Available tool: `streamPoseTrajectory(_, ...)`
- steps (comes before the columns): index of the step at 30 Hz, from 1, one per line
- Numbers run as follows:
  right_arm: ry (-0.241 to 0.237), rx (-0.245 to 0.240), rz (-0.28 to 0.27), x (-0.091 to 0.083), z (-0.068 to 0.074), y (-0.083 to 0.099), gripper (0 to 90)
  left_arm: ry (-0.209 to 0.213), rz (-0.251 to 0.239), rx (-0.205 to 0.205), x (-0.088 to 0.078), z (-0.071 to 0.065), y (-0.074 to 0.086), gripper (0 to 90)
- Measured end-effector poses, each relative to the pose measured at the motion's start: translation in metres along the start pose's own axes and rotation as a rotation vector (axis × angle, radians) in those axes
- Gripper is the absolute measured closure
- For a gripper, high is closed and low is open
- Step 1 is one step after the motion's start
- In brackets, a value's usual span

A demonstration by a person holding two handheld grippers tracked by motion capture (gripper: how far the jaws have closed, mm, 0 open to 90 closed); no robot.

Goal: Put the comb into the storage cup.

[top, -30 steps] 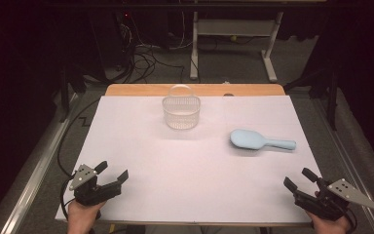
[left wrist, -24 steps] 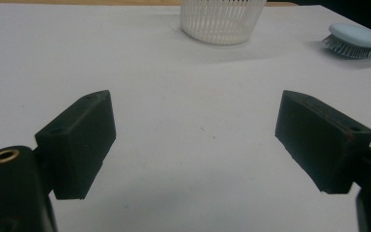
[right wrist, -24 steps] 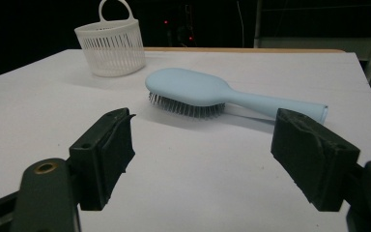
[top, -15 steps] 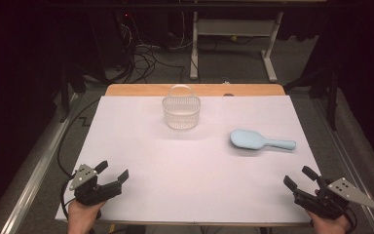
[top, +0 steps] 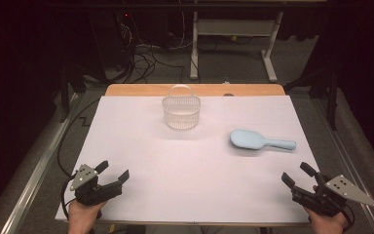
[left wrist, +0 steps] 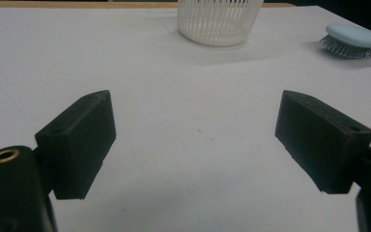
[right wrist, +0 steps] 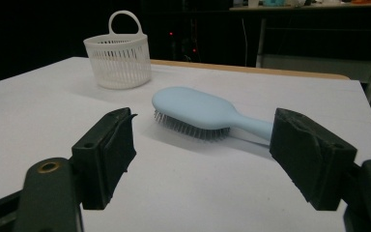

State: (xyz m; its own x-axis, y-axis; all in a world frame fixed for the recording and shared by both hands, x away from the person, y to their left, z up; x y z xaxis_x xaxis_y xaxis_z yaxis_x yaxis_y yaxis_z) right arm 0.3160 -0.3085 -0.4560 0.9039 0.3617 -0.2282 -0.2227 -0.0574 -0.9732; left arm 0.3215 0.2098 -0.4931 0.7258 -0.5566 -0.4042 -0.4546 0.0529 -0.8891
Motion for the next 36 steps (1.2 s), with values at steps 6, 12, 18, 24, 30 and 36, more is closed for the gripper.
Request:
streamPoseTrajectory(6, -0.008, -0.009, 0.002, 0.004, 0.002, -0.002, 24.6, 0.005, 0.001, 0.006, 0.000, -0.001, 0.000, 13.8)
streamPoseTrajectory(12, -0.016, -0.024, 0.005, 0.012, 0.006, -0.005, 24.6, 0.003, 0.004, 0.005, 0.001, -0.001, 0.000, 13.8)
streamPoseTrajectory(18, -0.034, -0.028, 0.026, 0.023, 0.010, -0.009, 24.6, 0.007, 0.001, 0.000, 0.000, -0.001, 0.000, 13.7)
streamPoseTrajectory(24, -0.047, -0.038, 0.036, 0.030, 0.014, -0.012, 24.8, 0.009, -0.001, -0.003, 0.000, -0.001, 0.000, 13.8)
streamPoseTrajectory(30, -0.045, -0.028, 0.056, 0.038, 0.010, -0.015, 25.0, 0.010, 0.000, -0.005, 0.001, 0.000, 0.000, 13.8)
streamPoseTrajectory(36, -0.037, -0.033, 0.060, 0.049, 0.008, -0.019, 25.2, 0.009, 0.000, -0.006, 0.001, 0.000, 0.000, 13.8)
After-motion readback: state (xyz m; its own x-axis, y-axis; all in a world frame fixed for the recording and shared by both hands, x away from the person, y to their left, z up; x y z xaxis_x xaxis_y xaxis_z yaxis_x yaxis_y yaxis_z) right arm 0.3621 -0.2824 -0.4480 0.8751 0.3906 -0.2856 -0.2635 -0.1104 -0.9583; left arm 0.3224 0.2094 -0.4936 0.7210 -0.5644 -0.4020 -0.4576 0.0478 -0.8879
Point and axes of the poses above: each handheld gripper's, and its own axes: x roughly forward along the jaws, y roughly out of its underside, z roughly to its left, the point moved 9 cm from there along x, roughly forward along the jaws, and after that the axes turned 6 degrees about y, right-handed, at the moved point
